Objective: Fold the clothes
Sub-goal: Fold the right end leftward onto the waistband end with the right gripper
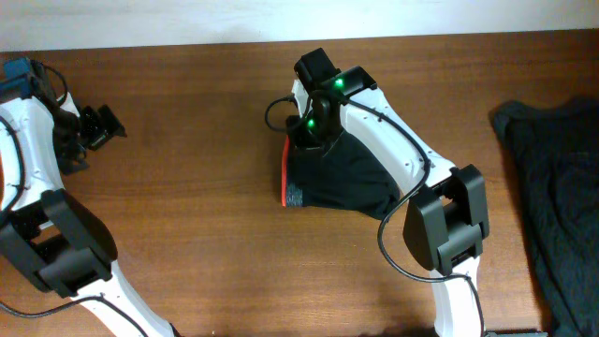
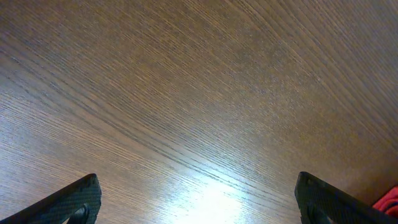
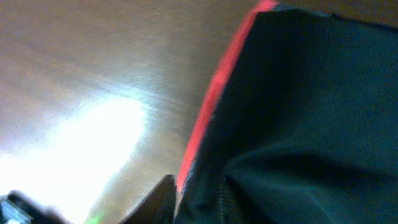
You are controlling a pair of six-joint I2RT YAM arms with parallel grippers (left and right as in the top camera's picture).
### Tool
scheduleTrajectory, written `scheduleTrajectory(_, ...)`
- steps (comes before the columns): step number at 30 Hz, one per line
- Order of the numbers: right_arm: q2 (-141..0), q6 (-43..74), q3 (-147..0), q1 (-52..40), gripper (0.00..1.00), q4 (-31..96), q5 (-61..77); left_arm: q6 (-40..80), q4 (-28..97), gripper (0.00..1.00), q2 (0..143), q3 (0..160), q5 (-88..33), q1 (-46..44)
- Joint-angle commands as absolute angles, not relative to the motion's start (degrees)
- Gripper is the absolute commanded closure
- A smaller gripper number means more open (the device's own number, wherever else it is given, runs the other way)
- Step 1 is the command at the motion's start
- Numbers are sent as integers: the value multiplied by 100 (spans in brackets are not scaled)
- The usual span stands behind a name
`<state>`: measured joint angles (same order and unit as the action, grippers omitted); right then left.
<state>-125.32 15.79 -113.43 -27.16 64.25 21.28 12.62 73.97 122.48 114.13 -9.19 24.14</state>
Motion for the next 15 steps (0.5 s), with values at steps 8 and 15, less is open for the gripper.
scheduleTrajectory(8,-12258,298,-11511,-1938,51,7094,3903,1210,7402,1,12099,11500,-902,2429)
scheduleTrajectory(15,-12254,298,-11502,-1404,82,7575,3903,1210,7402,1,12099,11500,-902,2429)
